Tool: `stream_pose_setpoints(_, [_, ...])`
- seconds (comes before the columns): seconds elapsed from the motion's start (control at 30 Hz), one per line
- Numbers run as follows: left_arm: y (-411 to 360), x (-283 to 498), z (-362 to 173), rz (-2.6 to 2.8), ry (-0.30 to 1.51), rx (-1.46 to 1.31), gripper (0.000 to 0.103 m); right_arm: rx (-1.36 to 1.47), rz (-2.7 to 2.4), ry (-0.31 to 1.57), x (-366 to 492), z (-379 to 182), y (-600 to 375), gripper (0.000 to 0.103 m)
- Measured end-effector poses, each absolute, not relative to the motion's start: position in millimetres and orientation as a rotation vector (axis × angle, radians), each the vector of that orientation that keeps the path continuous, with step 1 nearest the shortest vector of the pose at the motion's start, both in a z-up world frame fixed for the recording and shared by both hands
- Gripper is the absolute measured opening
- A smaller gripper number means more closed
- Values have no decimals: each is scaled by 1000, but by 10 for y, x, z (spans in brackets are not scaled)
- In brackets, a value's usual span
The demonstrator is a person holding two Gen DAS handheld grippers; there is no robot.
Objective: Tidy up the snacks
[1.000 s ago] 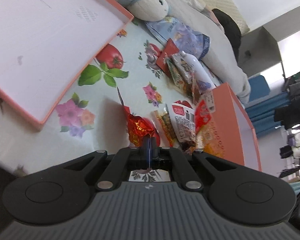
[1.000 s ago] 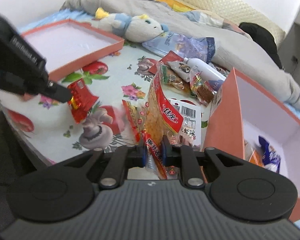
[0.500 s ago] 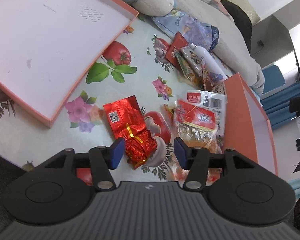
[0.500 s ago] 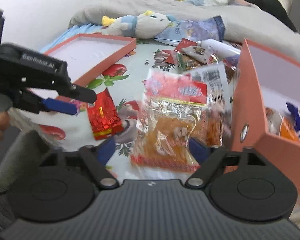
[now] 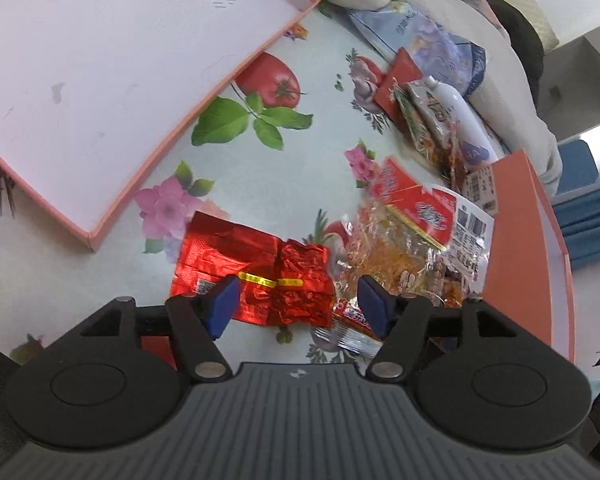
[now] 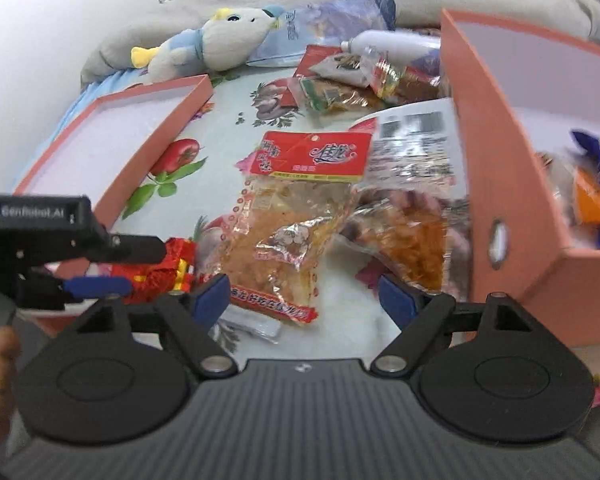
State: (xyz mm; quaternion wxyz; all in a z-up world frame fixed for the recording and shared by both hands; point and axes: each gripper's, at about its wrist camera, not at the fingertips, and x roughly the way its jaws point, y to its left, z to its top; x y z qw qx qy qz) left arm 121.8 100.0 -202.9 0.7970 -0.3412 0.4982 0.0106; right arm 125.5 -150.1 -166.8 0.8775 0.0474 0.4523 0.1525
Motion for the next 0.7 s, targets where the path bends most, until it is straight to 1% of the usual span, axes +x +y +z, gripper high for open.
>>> stream_pose_setpoints(0.13, [1025,1220,-2015,23,1072,-718,70,149,348,950,1317,-1746,-1471,81])
stream_pose_setpoints(0.17, [1027,1228,-2025,25,1075,-711,70,149,356,957,1341,-1776,-1454,75])
stream_pose_setpoints(0.2, [1026,1236,-2033,25,1076,-704,70,144,363,965,1366,-1808,-1435,72])
stream_pose_setpoints(0.3, [978,1268,-2036,3,1076,-674,70,133,376,970,1412,-1882,-1392,70])
stream_pose_setpoints(0.33, [953,1281,-2036,-11,1078,-663,70,127,378,964,1422,-1894,-1379,65])
stream_pose_setpoints(0.4, [900,1296,-2038,-35,1072,-649,70,109,396,951,1433,-1901,-1352,61])
stream_pose_setpoints(0.47, [851,1313,-2045,-49,1077,-630,70,98,421,942,1432,-1914,-1324,50])
stream_pose_setpoints(0.53, [806,1327,-2046,-57,1082,-601,69,65,441,933,1407,-1912,-1286,43])
stream_pose_setpoints(0.57, [785,1336,-2051,-63,1085,-588,69,52,450,927,1393,-1901,-1274,34])
stream_pose_setpoints(0.67, [728,1361,-2050,-75,1096,-548,69,42,474,930,1376,-1857,-1282,20])
stream_pose_setpoints(0.7, [714,1369,-2048,-80,1097,-540,69,31,474,924,1363,-1837,-1285,18])
